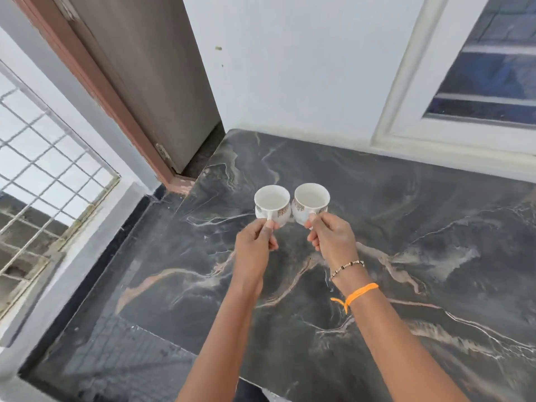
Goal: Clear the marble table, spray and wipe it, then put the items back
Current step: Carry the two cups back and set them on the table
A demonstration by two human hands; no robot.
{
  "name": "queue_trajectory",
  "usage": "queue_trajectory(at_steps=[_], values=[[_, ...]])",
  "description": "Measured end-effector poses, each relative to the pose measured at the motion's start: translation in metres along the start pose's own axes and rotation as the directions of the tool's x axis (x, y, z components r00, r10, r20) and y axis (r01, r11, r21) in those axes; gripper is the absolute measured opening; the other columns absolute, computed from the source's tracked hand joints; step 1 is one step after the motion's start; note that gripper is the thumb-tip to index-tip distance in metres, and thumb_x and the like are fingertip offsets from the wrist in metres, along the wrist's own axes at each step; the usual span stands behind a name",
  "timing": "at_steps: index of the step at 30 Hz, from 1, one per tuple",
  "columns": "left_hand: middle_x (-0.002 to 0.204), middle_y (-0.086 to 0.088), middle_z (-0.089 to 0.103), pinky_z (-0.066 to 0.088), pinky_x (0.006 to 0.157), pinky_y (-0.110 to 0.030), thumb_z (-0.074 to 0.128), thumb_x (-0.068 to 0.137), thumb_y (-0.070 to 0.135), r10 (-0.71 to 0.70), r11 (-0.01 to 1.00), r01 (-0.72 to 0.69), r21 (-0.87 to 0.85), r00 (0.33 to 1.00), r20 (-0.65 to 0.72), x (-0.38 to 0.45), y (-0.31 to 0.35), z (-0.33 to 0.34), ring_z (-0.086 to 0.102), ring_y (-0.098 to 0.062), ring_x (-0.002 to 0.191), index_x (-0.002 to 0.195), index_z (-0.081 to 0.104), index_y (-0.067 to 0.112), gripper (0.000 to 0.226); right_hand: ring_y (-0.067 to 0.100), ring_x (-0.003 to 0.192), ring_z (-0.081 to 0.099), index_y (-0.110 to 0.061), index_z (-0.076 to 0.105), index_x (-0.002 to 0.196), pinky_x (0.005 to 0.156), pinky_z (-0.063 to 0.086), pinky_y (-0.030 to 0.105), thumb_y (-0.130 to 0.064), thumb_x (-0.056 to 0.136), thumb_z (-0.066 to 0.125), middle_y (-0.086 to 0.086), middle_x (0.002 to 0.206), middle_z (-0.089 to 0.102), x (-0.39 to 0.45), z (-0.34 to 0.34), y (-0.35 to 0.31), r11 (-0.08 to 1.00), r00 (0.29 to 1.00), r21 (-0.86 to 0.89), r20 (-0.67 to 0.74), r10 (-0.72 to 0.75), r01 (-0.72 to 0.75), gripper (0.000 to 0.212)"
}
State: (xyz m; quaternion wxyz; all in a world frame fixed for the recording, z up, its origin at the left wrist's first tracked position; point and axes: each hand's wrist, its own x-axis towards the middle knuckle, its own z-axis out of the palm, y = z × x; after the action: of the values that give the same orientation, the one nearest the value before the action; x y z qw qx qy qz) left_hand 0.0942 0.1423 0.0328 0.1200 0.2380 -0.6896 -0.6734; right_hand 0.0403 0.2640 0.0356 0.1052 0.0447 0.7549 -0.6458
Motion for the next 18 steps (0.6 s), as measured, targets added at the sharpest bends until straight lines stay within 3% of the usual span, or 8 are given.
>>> queue_trajectory(at_steps=[5, 13, 18], values=[[0.045, 0.012, 0.045, 0.039, 0.056, -0.018, 0.046, 0.096, 0.015, 0.009, 0.999, -0.014, 0.041, 0.993, 0.115, 0.086, -0.003, -0.056, 0.042, -0.004, 0.049, 0.07, 0.059, 0.018, 0.029, 0.01, 0.047, 0.044, -0.02, 0.056, 0.059, 0.053, 0.037, 0.026, -0.016, 0.092, 0.05, -0.002, 0.049, 0.049, 0.032, 0.085, -0.006, 0.999, 0.989, 0.015, -0.138, 0.042, -0.041, 0.035], [0.05, 0.01, 0.046, 0.041, 0.062, -0.023, 0.045, 0.095, 0.015, 0.022, 0.987, -0.058, 0.147, 0.971, 0.238, 0.195, -0.013, -0.1, 0.043, -0.004, 0.051, 0.067, 0.057, 0.023, 0.032, 0.003, 0.042, 0.045, -0.014, 0.055, 0.065, 0.049, 0.038, 0.016, -0.014, 0.093, 0.047, 0.001, 0.053, 0.051, 0.096, 0.174, -0.01, 0.997, 0.957, 0.008, -0.278, 0.079, -0.08, 0.029], [0.053, 0.004, 0.046, 0.041, 0.063, -0.023, 0.044, 0.096, 0.015, -0.014, 0.985, -0.035, 0.168, 0.958, 0.285, 0.239, -0.026, -0.103, 0.043, -0.004, 0.052, 0.071, 0.057, 0.021, 0.029, 0.008, 0.046, 0.045, -0.011, 0.055, 0.068, 0.051, 0.04, 0.019, -0.012, 0.094, 0.045, 0.003, 0.054, 0.051, 0.133, 0.201, -0.008, 0.992, 0.937, 0.027, -0.327, 0.124, -0.122, 0.027]])
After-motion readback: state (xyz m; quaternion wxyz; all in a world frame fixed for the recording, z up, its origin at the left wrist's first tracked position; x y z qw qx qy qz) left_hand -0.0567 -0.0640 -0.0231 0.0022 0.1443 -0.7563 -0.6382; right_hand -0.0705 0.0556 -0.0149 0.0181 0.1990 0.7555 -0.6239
